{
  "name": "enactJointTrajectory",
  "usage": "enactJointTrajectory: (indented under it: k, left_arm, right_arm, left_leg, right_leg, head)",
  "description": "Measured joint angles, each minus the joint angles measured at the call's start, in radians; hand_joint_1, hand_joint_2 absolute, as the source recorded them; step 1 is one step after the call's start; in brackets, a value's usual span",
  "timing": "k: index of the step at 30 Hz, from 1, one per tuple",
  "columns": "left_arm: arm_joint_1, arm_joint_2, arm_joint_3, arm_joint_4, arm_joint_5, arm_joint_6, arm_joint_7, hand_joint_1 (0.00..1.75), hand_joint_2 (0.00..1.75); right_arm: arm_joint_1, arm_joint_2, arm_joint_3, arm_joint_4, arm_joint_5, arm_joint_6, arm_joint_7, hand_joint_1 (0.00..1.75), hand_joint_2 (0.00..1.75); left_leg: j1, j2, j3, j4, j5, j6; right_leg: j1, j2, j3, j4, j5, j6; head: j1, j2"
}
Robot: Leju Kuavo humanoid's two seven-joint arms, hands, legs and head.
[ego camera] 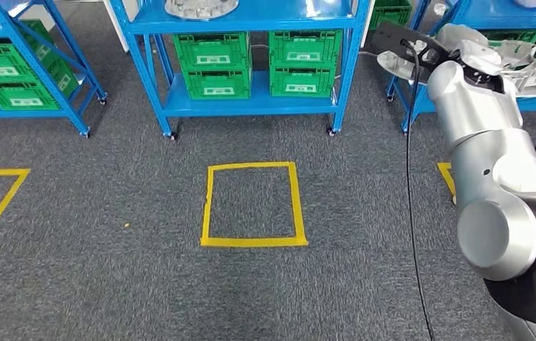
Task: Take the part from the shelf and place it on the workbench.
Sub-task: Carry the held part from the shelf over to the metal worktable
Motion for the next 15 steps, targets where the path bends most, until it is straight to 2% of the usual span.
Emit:
enactJointTrajectory:
  k: [1,2,3,5,6,7,8,10,11,12,13,15]
  left_arm:
    - [0.000,0.000,0.000,0.000,0.000,0.000,0.001,0.00,1.75]
    - [0.001,0.000,0.000,0.001,0.000,0.001,0.003,0.00,1.75]
    - [0.001,0.000,0.000,0.001,0.000,0.002,0.004,0.00,1.75]
    - [0.002,-0.001,0.001,0.002,0.000,0.005,0.005,0.00,1.75]
    - [0.003,-0.002,0.002,0.002,0.000,0.005,0.005,0.00,1.75]
    - [0.004,-0.004,0.003,0.003,0.000,0.005,0.005,0.00,1.75]
    - [0.004,-0.005,0.004,0.004,0.000,0.005,0.004,0.00,1.75]
    - [0.005,-0.006,0.005,0.005,0.000,0.005,0.003,0.00,1.75]
    - [0.004,-0.007,0.006,0.005,0.000,0.005,0.003,0.00,1.75]
    - [0.003,-0.006,0.006,0.005,0.000,0.005,0.002,0.00,1.75]
    - [0.003,-0.006,0.006,0.005,0.000,0.005,0.001,0.00,1.75]
    - [0.005,-0.005,0.006,0.005,0.000,0.005,0.000,0.00,1.75]
  right_arm:
    - [-0.001,0.000,0.000,0.000,0.004,0.000,-0.001,1.75,1.75]
    - [-0.002,0.000,0.000,0.000,0.007,0.000,-0.002,1.75,1.75]
    - [-0.003,0.000,0.000,0.000,0.011,-0.001,-0.002,1.75,1.75]
    - [-0.004,0.000,0.000,0.000,0.015,-0.002,0.001,1.75,1.75]
    - [-0.002,0.000,0.000,0.001,0.017,-0.002,0.004,1.75,1.75]
    - [-0.001,0.000,0.000,0.001,0.018,-0.003,0.006,1.75,1.75]
    - [0.000,0.000,0.000,0.001,0.018,-0.003,0.009,1.75,1.75]
    - [-0.001,-0.001,0.000,0.001,0.018,-0.003,0.011,1.75,1.75]
    - [-0.003,-0.001,0.000,0.001,0.019,-0.003,0.011,1.75,1.75]
    - [-0.004,-0.001,0.000,0.001,0.019,-0.004,0.011,1.75,1.75]
    - [-0.005,-0.002,0.000,0.001,0.020,-0.005,0.011,1.75,1.75]
    - [-0.004,-0.002,0.000,0.001,0.021,-0.006,0.012,1.75,1.75]
  left_leg:
    - [0.001,-0.002,-0.003,-0.005,0.013,0.007]
    - [0.004,-0.004,-0.009,-0.009,0.027,0.013]
    - [0.007,-0.007,-0.018,-0.011,0.040,0.016]
    - [0.008,-0.016,-0.044,-0.007,0.062,0.019]
    - [0.009,-0.023,-0.057,-0.004,0.070,0.018]
    - [0.010,-0.031,-0.070,0.000,0.078,0.016]
    - [0.012,-0.040,-0.081,0.004,0.084,0.013]
    - [0.015,-0.058,-0.101,0.016,0.093,0.006]
    - [0.015,-0.067,-0.111,0.023,0.096,0.001]
    - [0.015,-0.075,-0.119,0.028,0.099,-0.005]
    - [0.014,-0.082,-0.126,0.030,0.103,-0.010]
    - [0.015,-0.096,-0.134,0.027,0.111,-0.023]
  right_leg:
    - [-0.001,0.000,-0.004,0.002,-0.002,0.006]
    - [-0.001,0.001,-0.015,0.022,-0.021,0.010]
    - [-0.001,0.002,-0.033,0.066,-0.056,0.014]
    - [-0.002,0.004,-0.081,0.208,-0.144,0.021]
    - [-0.003,0.005,-0.095,0.267,-0.173,0.024]
    - [-0.004,0.005,-0.091,0.294,-0.186,0.025]
    - [-0.004,0.006,-0.065,0.276,-0.181,0.025]
    - [-0.007,0.027,0.031,0.145,-0.153,0.024]
    - [-0.007,0.040,0.072,0.082,-0.142,0.021]
    - [-0.007,0.049,0.096,0.041,-0.138,0.016]
    - [-0.005,0.051,0.102,0.027,-0.139,0.010]
    - [-0.002,0.032,0.100,0.028,-0.132,-0.003]
  head:
    - [-0.002,0.000]
    - [-0.002,0.000]
    - [-0.001,0.000]
    - [0.000,0.000]
    - [0.001,0.000]
    - [0.001,0.000]
    - [0.001,0.000]
    - [0.001,0.000]
    - [0.001,0.000]
    - [0.001,0.000]
    - [0.001,0.000]
    - [0.001,0.000]
